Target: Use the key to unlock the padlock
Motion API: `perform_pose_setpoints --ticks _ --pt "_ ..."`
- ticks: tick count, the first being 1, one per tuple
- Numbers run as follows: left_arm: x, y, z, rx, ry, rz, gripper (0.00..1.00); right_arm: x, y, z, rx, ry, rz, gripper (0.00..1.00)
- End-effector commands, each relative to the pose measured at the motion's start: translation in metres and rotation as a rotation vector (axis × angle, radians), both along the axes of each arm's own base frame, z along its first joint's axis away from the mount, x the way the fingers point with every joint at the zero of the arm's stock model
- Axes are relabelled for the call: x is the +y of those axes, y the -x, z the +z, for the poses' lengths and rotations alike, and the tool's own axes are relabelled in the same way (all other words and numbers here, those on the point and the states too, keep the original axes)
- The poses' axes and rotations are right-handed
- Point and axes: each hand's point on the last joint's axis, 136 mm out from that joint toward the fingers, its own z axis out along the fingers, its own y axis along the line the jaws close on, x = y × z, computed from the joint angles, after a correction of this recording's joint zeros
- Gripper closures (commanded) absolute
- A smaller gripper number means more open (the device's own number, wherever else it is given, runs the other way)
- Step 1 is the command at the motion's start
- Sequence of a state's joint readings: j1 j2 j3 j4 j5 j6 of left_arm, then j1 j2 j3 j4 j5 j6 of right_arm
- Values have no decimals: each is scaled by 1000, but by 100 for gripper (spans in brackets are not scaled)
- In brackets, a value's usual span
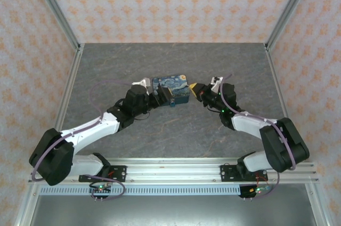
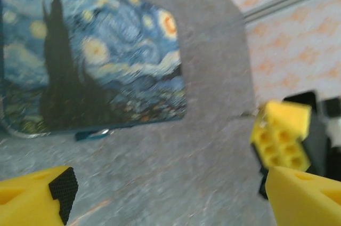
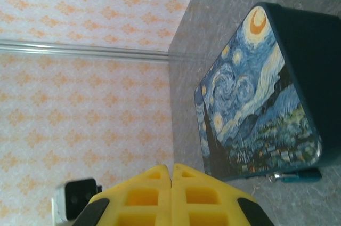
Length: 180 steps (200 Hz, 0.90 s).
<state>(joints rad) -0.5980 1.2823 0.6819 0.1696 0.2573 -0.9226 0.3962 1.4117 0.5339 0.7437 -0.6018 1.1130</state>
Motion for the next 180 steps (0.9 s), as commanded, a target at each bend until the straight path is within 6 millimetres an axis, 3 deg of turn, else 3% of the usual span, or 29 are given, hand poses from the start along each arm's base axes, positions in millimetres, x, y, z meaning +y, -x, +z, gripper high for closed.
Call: perform_pose_setpoints --ticks 1,55,110,180 --pt "-6 17 -36 55 -97 -115 10 1 -24 7 -20 12 -36 100" --pt "-28 10 -52 42 -191 -272 33 20 -64 9 -3 -8 12 100" --pt "-31 -5 -67 26 -276 -292 41 40 -89 0 13 -37 71 100" --pt "-25 -16 -103 24 -330 -247 50 41 -100 -16 39 -71 76 100"
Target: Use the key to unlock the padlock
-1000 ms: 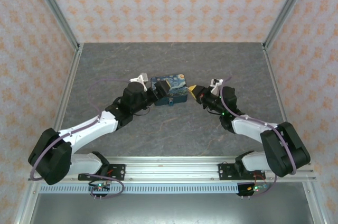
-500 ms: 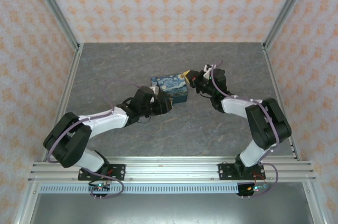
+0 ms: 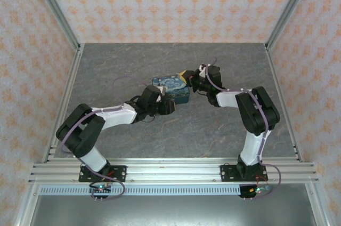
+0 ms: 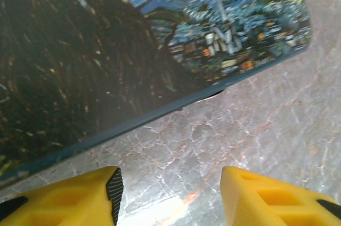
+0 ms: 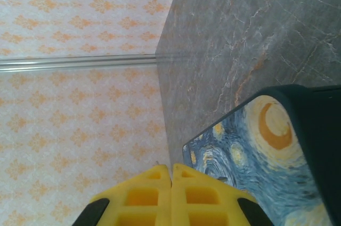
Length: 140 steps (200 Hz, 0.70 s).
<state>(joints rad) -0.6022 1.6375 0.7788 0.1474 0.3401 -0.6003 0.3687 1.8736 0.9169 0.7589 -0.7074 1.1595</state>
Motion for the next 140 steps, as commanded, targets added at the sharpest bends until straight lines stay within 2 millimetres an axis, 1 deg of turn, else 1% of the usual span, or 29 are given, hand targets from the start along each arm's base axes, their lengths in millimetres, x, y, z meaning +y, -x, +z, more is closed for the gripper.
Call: perform_pose_setpoints --ticks 1,26,39,80,97,140 --pt "-1 -9 -3 -64 -20 8 50 1 -10 20 -62 -43 8 100" --pt "0 -17 -11 -76 -43 26 51 -1 -12 14 -43 -53 7 100" --pt "-1 -22 -14 -84 -45 36 53 0 -12 15 -41 -61 10 100" --pt "0 -37 -20 -133 -79 62 57 2 -10 10 -26 -59 24 100" --pt "2 -42 -20 -163 -86 75 59 2 -9 7 -23 -58 28 100" --pt "5 -51 -20 -235 -132 81 61 -1 -9 -1 -10 -49 13 100"
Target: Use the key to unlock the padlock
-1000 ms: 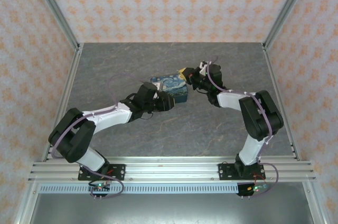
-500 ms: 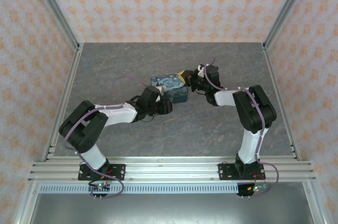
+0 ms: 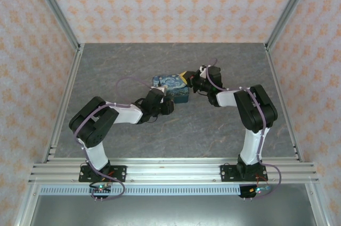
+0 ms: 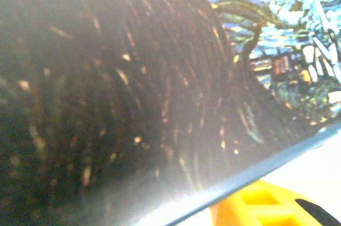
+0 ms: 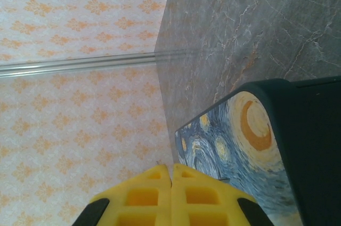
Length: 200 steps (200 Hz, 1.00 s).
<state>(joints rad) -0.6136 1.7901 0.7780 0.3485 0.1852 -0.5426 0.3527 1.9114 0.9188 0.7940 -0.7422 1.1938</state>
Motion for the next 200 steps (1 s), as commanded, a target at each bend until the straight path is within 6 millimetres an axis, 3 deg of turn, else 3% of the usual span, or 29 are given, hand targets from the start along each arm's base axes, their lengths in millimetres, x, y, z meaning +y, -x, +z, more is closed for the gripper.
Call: perform_pose_setpoints --ticks 1,72,76,88,143,200 --pt "1 -19 9 -107 -42 20 61 1 -6 8 -39 -20 3 100" --pt "-13 -34 3 -166 -43 -2 62 -3 -1 -2 -28 7 -9 100" --pt "-13 -33 -8 -147 -55 -7 62 -3 -1 -3 -25 9 -7 100" --pt "-20 -36 -8 -150 -43 -26 62 -3 0 -5 -23 13 -8 100" --pt "-52 -48 13 -167 94 -87 62 -3 -2 -13 -9 34 -7 100" --pt "-45 -64 16 -129 295 1 61 -3 -3 -23 11 44 -7 100"
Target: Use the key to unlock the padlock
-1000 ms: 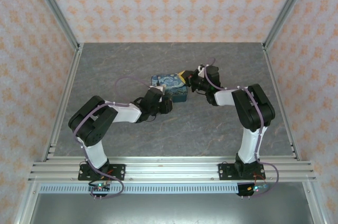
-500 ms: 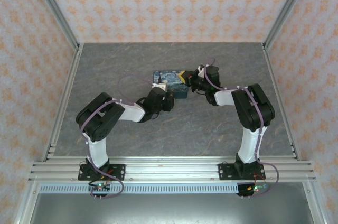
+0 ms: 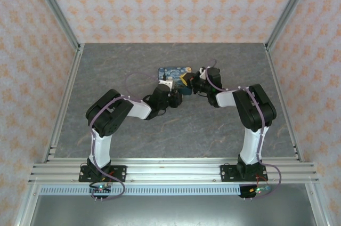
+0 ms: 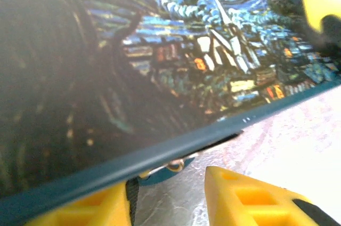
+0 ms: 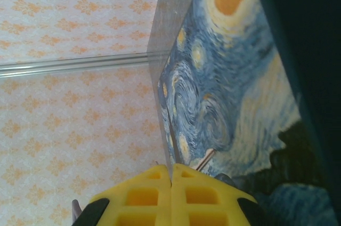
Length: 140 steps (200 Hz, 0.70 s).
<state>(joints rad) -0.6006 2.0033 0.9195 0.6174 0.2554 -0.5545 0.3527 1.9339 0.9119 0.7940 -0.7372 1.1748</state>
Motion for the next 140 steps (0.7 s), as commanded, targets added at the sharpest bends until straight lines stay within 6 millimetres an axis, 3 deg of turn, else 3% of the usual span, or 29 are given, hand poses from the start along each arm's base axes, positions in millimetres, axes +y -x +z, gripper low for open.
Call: perform_pose_setpoints --ticks 1,79,140 --pt "-1 -11 8 9 147 30 61 -2 -4 -9 -2 21 -7 100" --pt "2 -17 5 47 190 70 60 -2 -2 -13 5 18 -4 100" --pt "-1 -18 -18 85 151 125 56 -1 -4 -15 9 4 -9 100"
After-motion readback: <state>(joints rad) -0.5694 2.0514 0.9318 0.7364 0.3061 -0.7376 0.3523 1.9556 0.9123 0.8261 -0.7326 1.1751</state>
